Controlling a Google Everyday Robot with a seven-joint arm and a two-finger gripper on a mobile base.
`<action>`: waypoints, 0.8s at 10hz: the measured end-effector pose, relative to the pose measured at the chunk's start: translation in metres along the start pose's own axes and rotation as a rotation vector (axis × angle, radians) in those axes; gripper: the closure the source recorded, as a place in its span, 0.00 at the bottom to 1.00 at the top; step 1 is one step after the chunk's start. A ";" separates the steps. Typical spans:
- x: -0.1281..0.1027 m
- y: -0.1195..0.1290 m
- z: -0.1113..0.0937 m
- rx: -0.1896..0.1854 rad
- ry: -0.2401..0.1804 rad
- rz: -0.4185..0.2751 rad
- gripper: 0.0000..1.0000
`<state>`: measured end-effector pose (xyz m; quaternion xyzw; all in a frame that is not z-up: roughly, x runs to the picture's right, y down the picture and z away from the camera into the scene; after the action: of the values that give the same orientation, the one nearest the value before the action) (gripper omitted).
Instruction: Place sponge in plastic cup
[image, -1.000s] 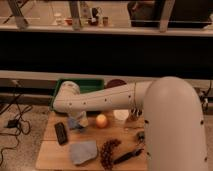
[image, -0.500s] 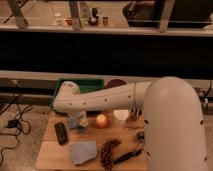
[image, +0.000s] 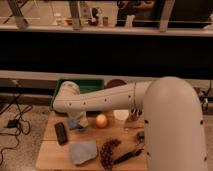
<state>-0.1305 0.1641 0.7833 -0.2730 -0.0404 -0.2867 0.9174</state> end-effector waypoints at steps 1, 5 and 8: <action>0.000 0.000 0.000 0.000 0.000 0.000 0.62; 0.000 0.000 0.000 0.000 0.000 0.000 0.62; 0.000 0.000 0.000 0.000 0.000 0.000 0.63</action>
<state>-0.1305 0.1642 0.7833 -0.2731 -0.0404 -0.2868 0.9174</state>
